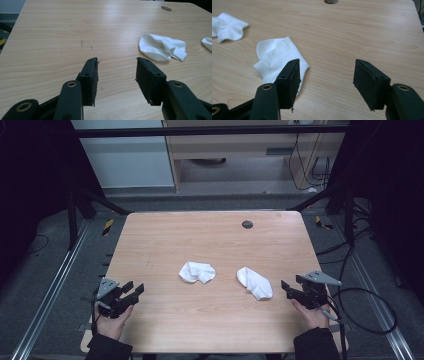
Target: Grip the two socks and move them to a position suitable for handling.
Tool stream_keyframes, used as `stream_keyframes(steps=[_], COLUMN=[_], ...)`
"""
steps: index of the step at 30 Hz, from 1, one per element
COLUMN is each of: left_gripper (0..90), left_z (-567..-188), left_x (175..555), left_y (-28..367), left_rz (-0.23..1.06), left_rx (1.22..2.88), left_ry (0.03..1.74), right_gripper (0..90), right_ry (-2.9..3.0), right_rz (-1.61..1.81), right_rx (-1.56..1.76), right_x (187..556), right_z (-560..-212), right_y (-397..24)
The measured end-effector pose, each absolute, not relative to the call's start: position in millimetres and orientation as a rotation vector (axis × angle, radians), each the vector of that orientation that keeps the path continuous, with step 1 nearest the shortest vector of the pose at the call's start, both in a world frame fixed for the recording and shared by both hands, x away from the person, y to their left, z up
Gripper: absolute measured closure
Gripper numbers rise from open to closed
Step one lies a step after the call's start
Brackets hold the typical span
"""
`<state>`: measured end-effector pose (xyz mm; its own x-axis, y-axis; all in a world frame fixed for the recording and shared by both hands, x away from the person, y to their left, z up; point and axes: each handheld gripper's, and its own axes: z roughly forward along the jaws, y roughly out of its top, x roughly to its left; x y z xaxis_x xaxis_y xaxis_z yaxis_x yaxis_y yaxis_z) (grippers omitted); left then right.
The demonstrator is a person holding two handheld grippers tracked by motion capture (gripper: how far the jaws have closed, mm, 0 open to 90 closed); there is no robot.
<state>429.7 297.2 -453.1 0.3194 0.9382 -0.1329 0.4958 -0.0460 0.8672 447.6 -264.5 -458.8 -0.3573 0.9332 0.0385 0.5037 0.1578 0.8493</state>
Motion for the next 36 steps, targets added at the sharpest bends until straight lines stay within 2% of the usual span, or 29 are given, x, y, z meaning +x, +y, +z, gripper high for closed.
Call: stream_keyframes(steps=[7,13,22,28,36], left_gripper=[47.5,47.4,48.8,49.2,54.3], left_z=[-450.2,-448.9,-449.5,-450.2,-451.3], left_x=[425.8,428.9,438.0,444.1,451.5], left_y=[284.3,273.7,264.2,263.0,252.2], left_rz=[0.643,0.666,0.684,0.688,0.687], left_rx=[1.722,1.749,1.765,1.763,1.787], left_ry=[1.267,1.242,1.221,1.229,1.209], right_gripper=[41.3,38.9,34.1,34.2,33.3], right_ry=[1.985,2.015,2.037,2.058,2.097], right_rz=[1.128,1.152,1.215,1.217,1.224], right_rx=[1.251,1.204,1.169,1.122,1.079], right_x=[443.8,448.2,456.5,465.3,475.6], right_z=[-446.9,-437.2,-426.9,-421.0,-418.7], right_y=[-241.8,-222.9,-200.6,-185.3,-160.3])
